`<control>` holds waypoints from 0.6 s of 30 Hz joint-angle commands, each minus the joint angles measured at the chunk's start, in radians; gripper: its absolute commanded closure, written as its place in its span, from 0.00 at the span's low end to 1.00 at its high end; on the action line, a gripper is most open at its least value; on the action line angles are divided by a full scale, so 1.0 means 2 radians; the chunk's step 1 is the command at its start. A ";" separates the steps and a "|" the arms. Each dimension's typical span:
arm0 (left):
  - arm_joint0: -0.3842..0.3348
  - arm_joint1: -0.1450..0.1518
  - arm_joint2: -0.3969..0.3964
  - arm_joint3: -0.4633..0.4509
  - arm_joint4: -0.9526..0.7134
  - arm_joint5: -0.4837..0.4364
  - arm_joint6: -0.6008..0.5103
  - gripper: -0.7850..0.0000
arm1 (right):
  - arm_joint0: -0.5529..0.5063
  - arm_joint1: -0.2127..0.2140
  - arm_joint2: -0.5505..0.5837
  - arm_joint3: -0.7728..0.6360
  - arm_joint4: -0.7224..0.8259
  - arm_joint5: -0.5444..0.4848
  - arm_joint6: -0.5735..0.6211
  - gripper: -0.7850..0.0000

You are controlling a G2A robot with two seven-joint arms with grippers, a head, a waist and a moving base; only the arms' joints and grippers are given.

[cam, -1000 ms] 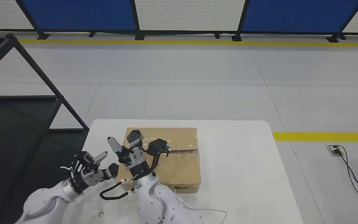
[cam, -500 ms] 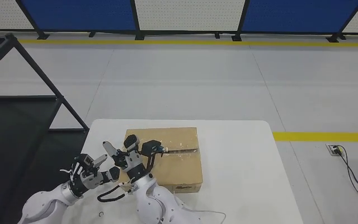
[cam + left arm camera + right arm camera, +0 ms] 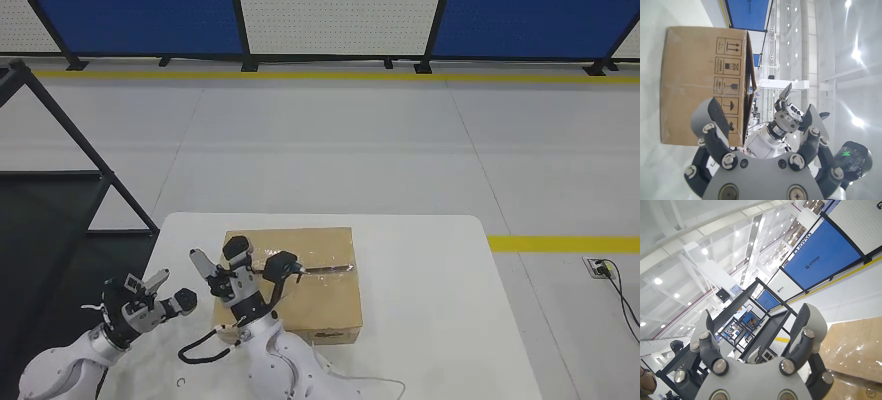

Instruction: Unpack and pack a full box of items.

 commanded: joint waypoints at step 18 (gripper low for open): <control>0.109 0.019 -0.097 -0.238 0.299 -0.172 0.141 0.00 | -0.160 0.060 0.128 -0.217 -0.002 -0.171 0.129 0.00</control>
